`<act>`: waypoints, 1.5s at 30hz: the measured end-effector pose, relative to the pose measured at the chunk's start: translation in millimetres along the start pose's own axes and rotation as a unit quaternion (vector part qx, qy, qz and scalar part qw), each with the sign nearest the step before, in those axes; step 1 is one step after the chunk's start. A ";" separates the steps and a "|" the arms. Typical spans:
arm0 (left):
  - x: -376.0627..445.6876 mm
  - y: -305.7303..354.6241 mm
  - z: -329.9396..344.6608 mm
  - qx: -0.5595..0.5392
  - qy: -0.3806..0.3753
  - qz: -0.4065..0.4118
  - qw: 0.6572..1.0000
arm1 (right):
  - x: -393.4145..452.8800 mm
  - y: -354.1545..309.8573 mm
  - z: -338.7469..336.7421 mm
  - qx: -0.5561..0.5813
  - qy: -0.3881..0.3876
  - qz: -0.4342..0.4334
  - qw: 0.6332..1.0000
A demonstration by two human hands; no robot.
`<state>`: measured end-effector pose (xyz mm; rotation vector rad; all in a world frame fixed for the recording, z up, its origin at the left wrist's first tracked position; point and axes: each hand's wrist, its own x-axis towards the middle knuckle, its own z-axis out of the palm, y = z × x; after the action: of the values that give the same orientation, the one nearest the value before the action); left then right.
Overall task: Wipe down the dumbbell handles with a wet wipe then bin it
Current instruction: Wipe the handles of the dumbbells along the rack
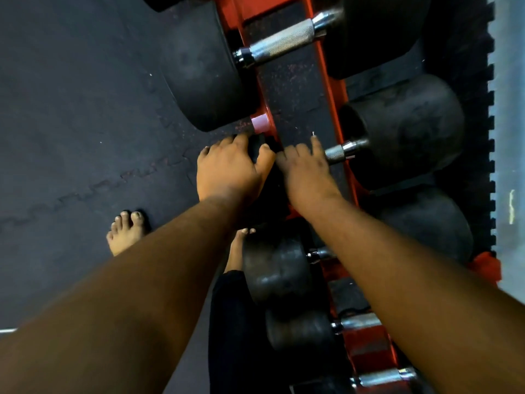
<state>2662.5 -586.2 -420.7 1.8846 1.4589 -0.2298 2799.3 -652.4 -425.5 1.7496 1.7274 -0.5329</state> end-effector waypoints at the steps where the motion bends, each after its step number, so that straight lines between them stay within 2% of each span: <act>1: 0.0 -0.3 0.5 -0.003 -0.002 0.001 1.000 | -11.2 -2.1 11.1 -0.016 0.035 0.008 0.999; 3: -0.3 0.1 0.6 -0.009 -0.002 0.002 1.000 | -25.5 -1.8 26.5 -0.040 0.065 0.012 0.997; 5: 0.0 0.4 1.4 -0.009 0.000 0.002 1.000 | -20.2 -0.8 21.5 -0.044 0.061 0.012 0.997; 11: 1.5 0.0 1.5 -0.005 -0.002 0.001 1.000 | 33.5 9.6 -28.8 0.031 -0.135 -0.032 0.990; 13: 1.2 -0.5 1.1 -0.005 -0.001 -0.001 1.000 | 21.0 7.8 -19.8 0.006 -0.094 -0.034 0.995; 16: 1.0 -2.5 2.7 -0.008 0.000 0.000 1.000 | -22.8 1.3 18.2 -0.029 0.034 -0.001 0.999; 17: 1.0 -2.1 3.0 -0.012 0.000 0.001 1.000 | -32.6 2.5 27.6 -0.043 0.044 -0.002 0.998; 19: 1.3 -2.3 4.0 -0.015 -0.001 0.003 1.000 | -33.6 4.2 31.6 -0.066 0.029 -0.004 0.997; 22: 2.3 -2.5 4.1 -0.011 0.000 -0.001 1.000 | -5.9 1.8 4.2 -0.033 -0.017 -0.009 0.999; 26: 1.9 -1.1 3.3 -0.012 -0.002 0.002 1.000 | 31.2 8.0 -25.7 0.035 -0.134 -0.031 0.990; 28: 1.9 -1.3 2.4 -0.017 -0.002 0.003 1.000 | 21.0 5.6 -17.2 -0.004 -0.094 -0.026 0.995; 31: 0.8 -2.4 2.1 -0.021 0.001 0.004 1.000 | -19.1 1.8 15.5 -0.033 0.026 0.001 0.999; 33: -0.2 -1.7 2.2 -0.021 0.002 0.006 1.000 | -31.5 5.8 27.9 -0.060 0.038 0.000 0.997; 36: 0.5 -2.2 4.2 -0.015 0.004 0.005 1.000 | -8.4 5.6 5.1 -0.021 0.010 0.000 1.000; 40: 2.3 -0.9 2.6 -0.011 -0.004 0.001 1.000 | 31.6 9.3 -28.4 0.032 -0.128 -0.025 0.991; 41: 2.8 0.4 1.9 -0.010 -0.005 0.000 1.000 | 27.7 10.5 -28.2 0.025 -0.121 -0.029 0.992; 45: 1.1 -1.1 2.4 -0.013 0.001 0.000 1.000 | -17.7 4.5 7.8 -0.013 0.032 -0.006 0.999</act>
<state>2662.5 -586.8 -423.4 1.8643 1.4566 -0.2095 2803.7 -670.5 -418.7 1.7569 1.7813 -0.4620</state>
